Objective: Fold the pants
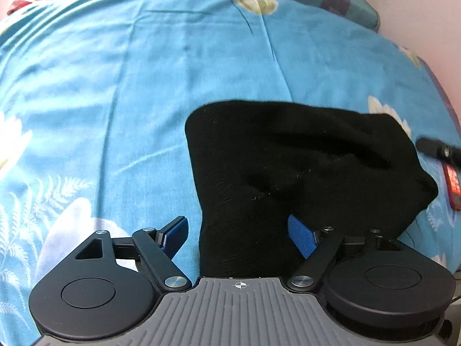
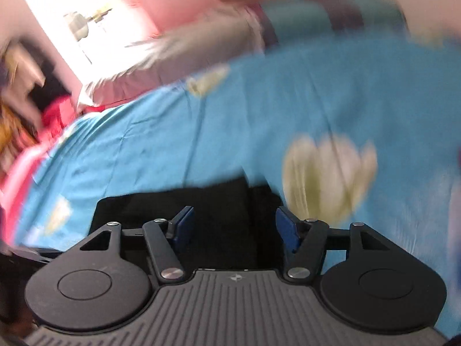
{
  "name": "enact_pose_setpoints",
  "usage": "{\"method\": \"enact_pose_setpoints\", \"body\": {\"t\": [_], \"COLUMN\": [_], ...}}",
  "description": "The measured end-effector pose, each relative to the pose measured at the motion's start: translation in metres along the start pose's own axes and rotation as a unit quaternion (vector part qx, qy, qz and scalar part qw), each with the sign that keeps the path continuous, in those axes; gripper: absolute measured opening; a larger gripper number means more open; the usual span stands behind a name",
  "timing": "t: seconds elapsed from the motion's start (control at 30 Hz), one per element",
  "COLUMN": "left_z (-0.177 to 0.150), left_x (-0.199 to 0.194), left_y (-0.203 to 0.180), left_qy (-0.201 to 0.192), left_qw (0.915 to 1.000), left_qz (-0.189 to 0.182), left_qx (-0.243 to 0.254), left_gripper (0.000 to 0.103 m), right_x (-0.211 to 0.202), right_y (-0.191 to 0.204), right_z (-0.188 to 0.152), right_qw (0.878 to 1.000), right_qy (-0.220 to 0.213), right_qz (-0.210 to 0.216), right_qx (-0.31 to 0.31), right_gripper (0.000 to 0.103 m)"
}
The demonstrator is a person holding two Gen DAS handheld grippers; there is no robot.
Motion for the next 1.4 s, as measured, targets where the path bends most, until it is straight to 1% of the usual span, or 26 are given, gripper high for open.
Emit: {"method": "enact_pose_setpoints", "body": {"t": [0.03,0.07,0.1,0.13,0.17,0.2,0.23,0.27,0.3,0.33,0.37,0.4,0.43,0.5,0.53,0.57,0.6,0.63,0.7,0.8,0.87,1.0,1.07,1.17,1.27,1.4], "left_z": [0.000,0.000,0.000,0.001,0.001,0.001,0.001,0.000,0.000,0.000,0.000,0.000,0.000,-0.001,-0.001,-0.002,-0.003,-0.003,-0.004,-0.008,-0.013,-0.033,-0.044,-0.060,-0.075,-0.088], "left_x": [0.000,0.001,0.001,0.002,0.003,0.003,0.002,0.001,0.000,0.000,0.000,0.000,0.000,0.001,0.001,0.001,0.001,0.001,0.000,-0.004,-0.009,-0.020,-0.025,-0.027,-0.022,-0.019], "left_y": [-0.003,-0.005,-0.008,-0.010,-0.012,-0.013,-0.015,-0.015,-0.016,-0.016,-0.016,-0.016,-0.017,-0.016,-0.017,-0.017,-0.018,-0.017,-0.018,-0.019,-0.019,-0.020,-0.019,-0.021,-0.024,-0.028], "left_qy": [0.000,0.000,0.001,0.001,0.000,-0.001,-0.002,-0.002,-0.001,-0.001,-0.001,-0.001,-0.001,-0.003,-0.004,-0.004,-0.002,-0.001,0.000,0.003,0.005,0.011,0.015,0.033,0.055,0.078], "left_qw": [1.0000,0.9998,0.9995,0.9991,0.9988,0.9984,0.9982,0.9979,0.9978,0.9977,0.9976,0.9975,0.9975,0.9974,0.9973,0.9973,0.9974,0.9975,0.9972,0.9968,0.9962,0.9945,0.9936,0.9914,0.9892,0.9896], "left_qz": [0.009,0.020,0.031,0.040,0.047,0.053,0.057,0.060,0.063,0.065,0.065,0.067,0.067,0.069,0.070,0.071,0.069,0.069,0.072,0.077,0.082,0.098,0.105,0.118,0.125,0.111], "left_qx": [0.001,0.003,0.007,0.010,0.014,0.019,0.020,0.021,0.023,0.022,0.022,0.022,0.021,0.020,0.020,0.019,0.018,0.018,0.020,0.023,0.027,0.035,0.039,0.045,0.053,0.047], "left_gripper": [0.103,0.103,0.103,0.103,0.103,0.103,0.103,0.103,0.103,0.103,0.103,0.103,0.103,0.103,0.103,0.103,0.103,0.103,0.103,0.103,0.103,0.103,0.103,0.103,0.103,0.103], "right_x": [0.002,0.007,0.016,0.025,0.043,0.055,0.059,0.054,0.045,0.035,0.026,0.020,0.017,0.014,0.010,0.013,0.012,0.007,0.004,-0.002,-0.005,-0.008,-0.012,-0.020,-0.028,-0.039], "right_y": [0.014,0.029,0.039,0.040,0.040,0.037,0.026,0.011,0.001,-0.006,-0.008,-0.003,0.005,0.019,0.018,0.014,0.021,0.013,0.005,-0.005,-0.004,-0.004,-0.007,-0.005,0.006,0.024], "right_z": [0.002,0.003,0.002,-0.002,0.001,0.005,0.010,0.016,0.018,0.018,0.015,0.010,0.003,-0.017,-0.031,-0.044,-0.055,-0.064,-0.070,-0.074,-0.077,-0.090,-0.099,-0.108,-0.108,-0.102], "right_qw": [0.999,0.995,0.991,0.989,0.988,0.988,0.989,0.991,0.992,0.994,0.996,0.997,0.996,0.992,0.990,0.989,0.990,0.993,0.995,0.996,0.996,0.990,0.988,0.989,0.991,0.994], "right_qy": [-0.019,-0.037,-0.041,-0.029,-0.001,0.010,0.004,-0.012,-0.019,-0.023,-0.019,-0.015,-0.014,-0.010,0.003,0.018,0.018,0.011,0.017,0.034,0.043,0.081,0.093,0.098,0.094,0.075], "right_qz": [-0.017,-0.024,-0.015,-0.008,-0.023,-0.055,-0.088,-0.119,-0.124,-0.111,-0.087,-0.078,-0.080,-0.096,-0.101,-0.108,-0.107,-0.094,-0.084,-0.076,-0.079,-0.113,-0.123,-0.112,-0.095,-0.077], "right_qx": [-0.043,-0.089,-0.126,-0.145,-0.154,-0.147,-0.121,-0.068,-0.030,-0.004,-0.001,-0.017,-0.037,-0.086,-0.102,-0.104,-0.092,-0.069,-0.043,-0.013,-0.013,-0.013,0.004,0.023,0.020,0.008], "right_gripper": [0.069,0.069,0.068,0.063,0.053,0.032,0.030,0.035,0.036,0.036,0.039,0.051,0.064,0.070,0.070,0.071,0.073,0.076,0.080,0.083,0.085,0.085,0.085,0.085,0.085,0.085]}}
Point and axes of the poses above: each gripper's, at about its wrist camera, not at the fingertips, and x roughly the way its jaws point, y to its left, z to its top, the point moved 2 cm from there along x, roughly the way its jaws point, and after that the axes turned 9 degrees about y, right-handed, at the moved point
